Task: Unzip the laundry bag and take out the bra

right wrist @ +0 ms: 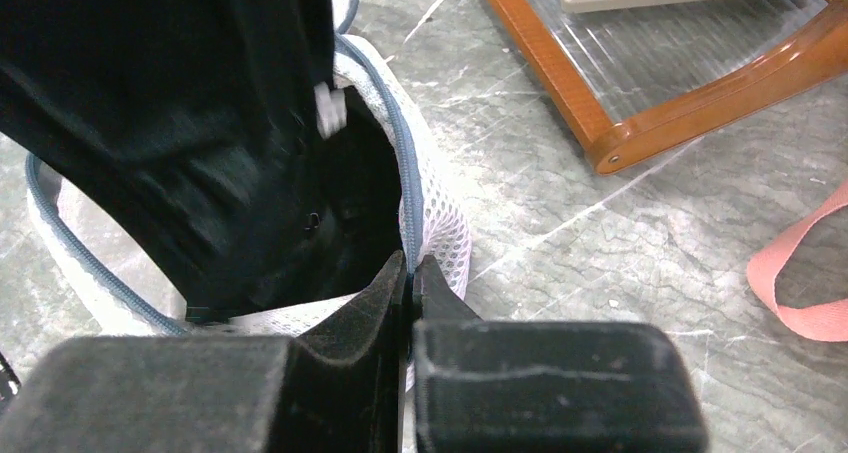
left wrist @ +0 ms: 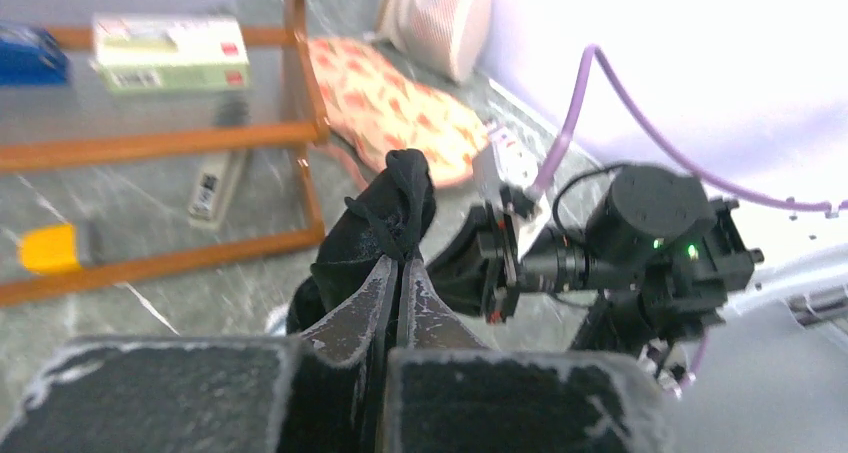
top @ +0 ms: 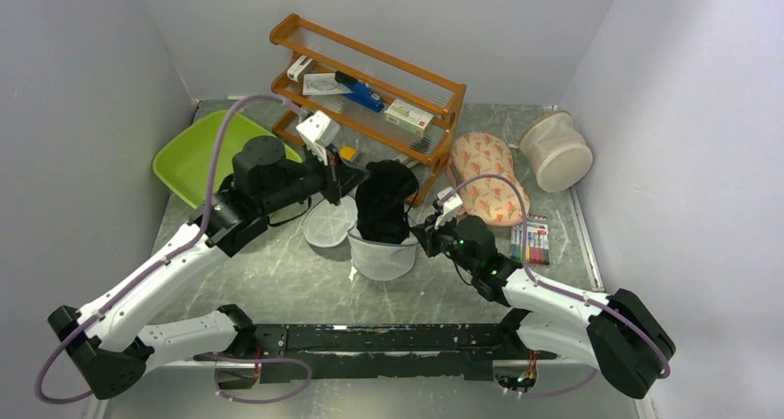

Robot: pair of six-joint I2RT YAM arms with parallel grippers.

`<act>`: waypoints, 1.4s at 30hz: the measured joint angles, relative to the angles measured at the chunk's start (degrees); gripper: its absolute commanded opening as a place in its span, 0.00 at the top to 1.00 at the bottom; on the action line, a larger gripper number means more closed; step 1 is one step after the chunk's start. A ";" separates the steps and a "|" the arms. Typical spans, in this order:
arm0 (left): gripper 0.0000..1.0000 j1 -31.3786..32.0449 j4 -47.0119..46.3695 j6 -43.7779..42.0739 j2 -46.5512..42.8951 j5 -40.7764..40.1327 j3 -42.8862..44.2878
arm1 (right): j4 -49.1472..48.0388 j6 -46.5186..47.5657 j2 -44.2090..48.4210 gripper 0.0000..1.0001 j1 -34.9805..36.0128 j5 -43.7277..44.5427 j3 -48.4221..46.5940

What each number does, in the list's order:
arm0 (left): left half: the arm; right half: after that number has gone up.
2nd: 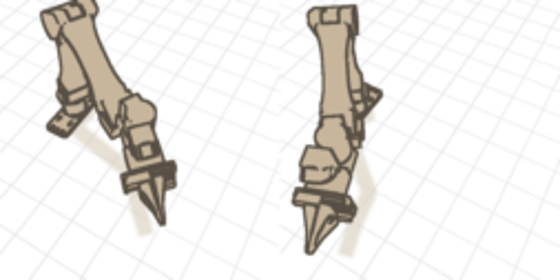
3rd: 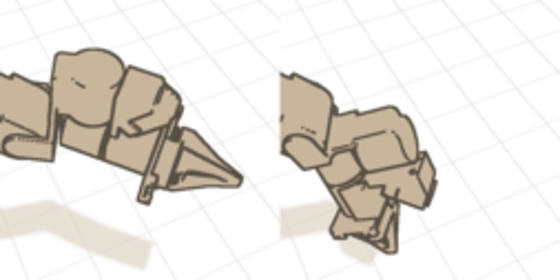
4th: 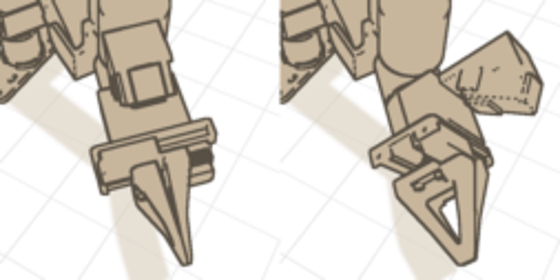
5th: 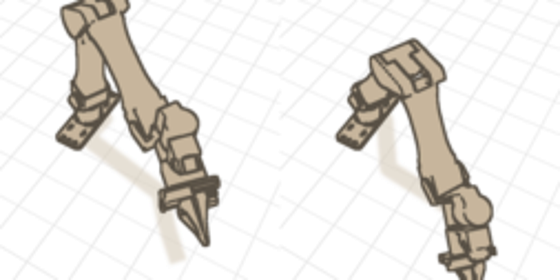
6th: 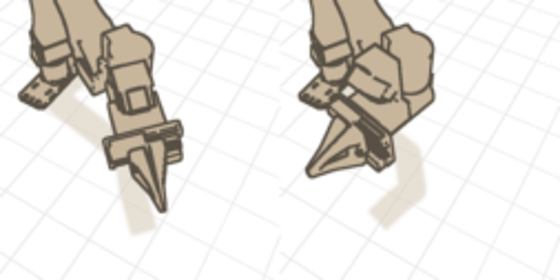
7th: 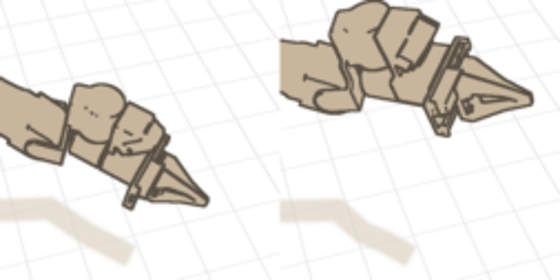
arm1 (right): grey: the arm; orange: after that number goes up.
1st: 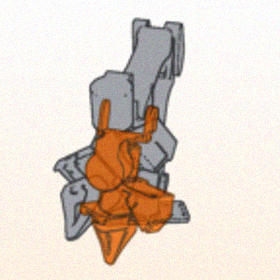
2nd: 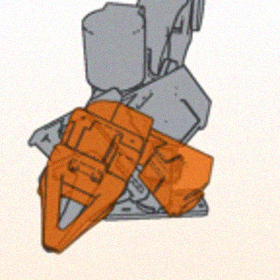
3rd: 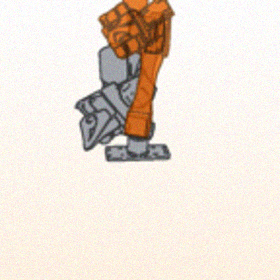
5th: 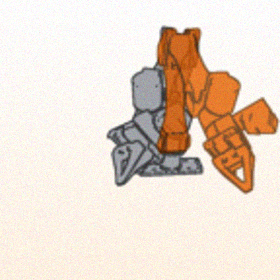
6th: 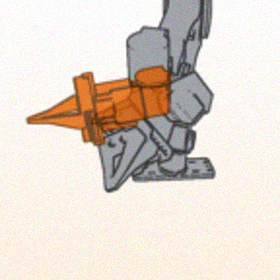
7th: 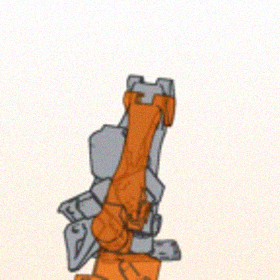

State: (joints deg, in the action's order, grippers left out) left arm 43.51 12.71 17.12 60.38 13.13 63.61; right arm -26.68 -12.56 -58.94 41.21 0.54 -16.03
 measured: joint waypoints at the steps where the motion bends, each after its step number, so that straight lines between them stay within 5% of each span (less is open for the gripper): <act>1: 0.93 0.00 0.00 -0.55 -0.26 -1.01 0.96 | -0.02 0.00 -0.07 1.00 0.00 -0.02 0.00; 11: 0.93 0.00 2.43 -3.21 -0.17 -13.64 11.02 | 0.00 0.00 -0.42 1.00 0.00 0.11 0.00; 19: 0.93 -1.07 14.19 -1.60 8.11 -31.93 26.49 | 0.09 0.02 -0.28 1.00 0.00 0.15 0.00; 26: 0.93 -11.65 25.18 0.31 14.03 -42.56 32.22 | 0.44 0.07 0.20 1.00 0.00 0.20 0.00; 36: 0.93 -36.61 27.30 5.84 14.43 -36.41 26.01 | 0.44 0.17 0.20 1.00 0.00 0.17 0.00; 42: 0.93 -42.16 24.00 9.11 17.35 -31.04 23.80 | 0.44 0.17 0.17 1.00 0.00 0.15 0.00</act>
State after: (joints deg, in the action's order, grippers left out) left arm 1.34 36.71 26.24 77.73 -17.91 87.42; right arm -26.24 -12.38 -58.76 41.21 0.69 -16.03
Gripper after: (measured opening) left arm 0.072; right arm 0.010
